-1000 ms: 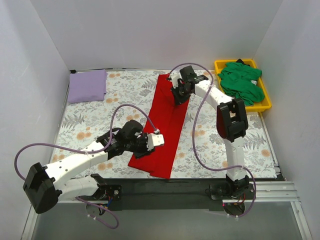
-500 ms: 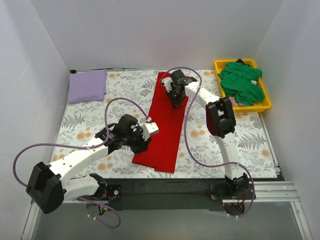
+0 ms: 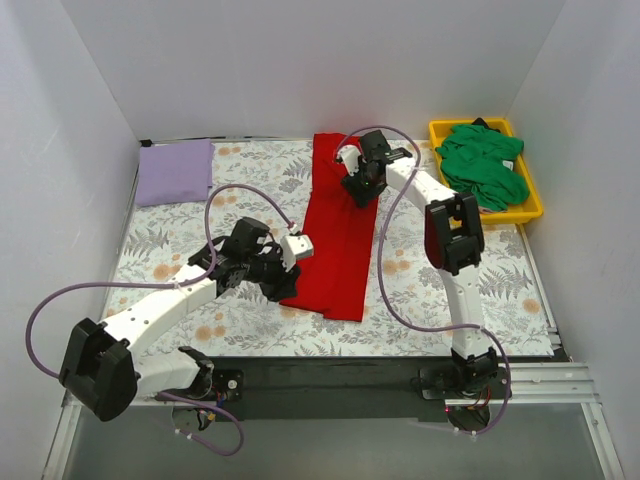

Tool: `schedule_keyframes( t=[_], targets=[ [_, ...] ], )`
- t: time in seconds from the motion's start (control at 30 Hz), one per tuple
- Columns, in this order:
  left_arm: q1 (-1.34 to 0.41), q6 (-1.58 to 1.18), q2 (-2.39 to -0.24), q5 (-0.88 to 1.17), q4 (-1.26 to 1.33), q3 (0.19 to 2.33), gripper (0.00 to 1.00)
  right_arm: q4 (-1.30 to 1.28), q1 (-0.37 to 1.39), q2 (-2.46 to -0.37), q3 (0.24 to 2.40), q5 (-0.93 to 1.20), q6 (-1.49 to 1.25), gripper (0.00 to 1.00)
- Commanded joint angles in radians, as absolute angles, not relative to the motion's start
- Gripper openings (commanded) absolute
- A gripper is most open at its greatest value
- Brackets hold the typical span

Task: Fold and stack the t-shirts
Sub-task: Fold the tshirt

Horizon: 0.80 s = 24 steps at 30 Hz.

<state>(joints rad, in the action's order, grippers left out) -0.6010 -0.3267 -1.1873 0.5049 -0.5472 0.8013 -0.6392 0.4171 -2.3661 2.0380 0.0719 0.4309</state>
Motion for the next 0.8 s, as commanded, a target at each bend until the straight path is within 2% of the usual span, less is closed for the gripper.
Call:
schedule_keyframes(
  t=[0.0,0.03,0.13,0.3,0.4,0.53,0.77],
  targets=[
    [-0.597,-0.152,-1.131,0.598,-0.586,0.812,0.34,-0.675,0.425,-2.094,1.945,0.225,0.515,0.67],
    [-0.597,-0.108,-1.128,0.604,-0.598,0.807,0.35,-0.687,0.425,-2.004,1.886,0.257,0.526,0.73],
    [-0.591,0.087,-1.123,0.655,-0.667,0.792,0.37,-0.735,0.446,-1.829,1.721,0.356,0.548,0.77],
    [-0.551,0.245,-1.134,0.742,-0.657,0.740,0.38,-0.739,0.567,-1.555,1.344,0.408,0.587,0.72],
    [-0.499,0.282,-1.163,0.820,-0.594,0.712,0.38,-0.684,0.647,-1.471,1.117,0.374,0.603,0.70],
    [-0.448,0.365,-1.221,0.891,-0.575,0.693,0.37,-0.638,0.693,-1.433,1.043,0.344,0.603,0.67],
    [-0.448,0.476,-1.269,0.858,-0.506,0.641,0.36,-0.539,0.848,-1.437,0.910,0.256,0.615,0.66]
  ],
)
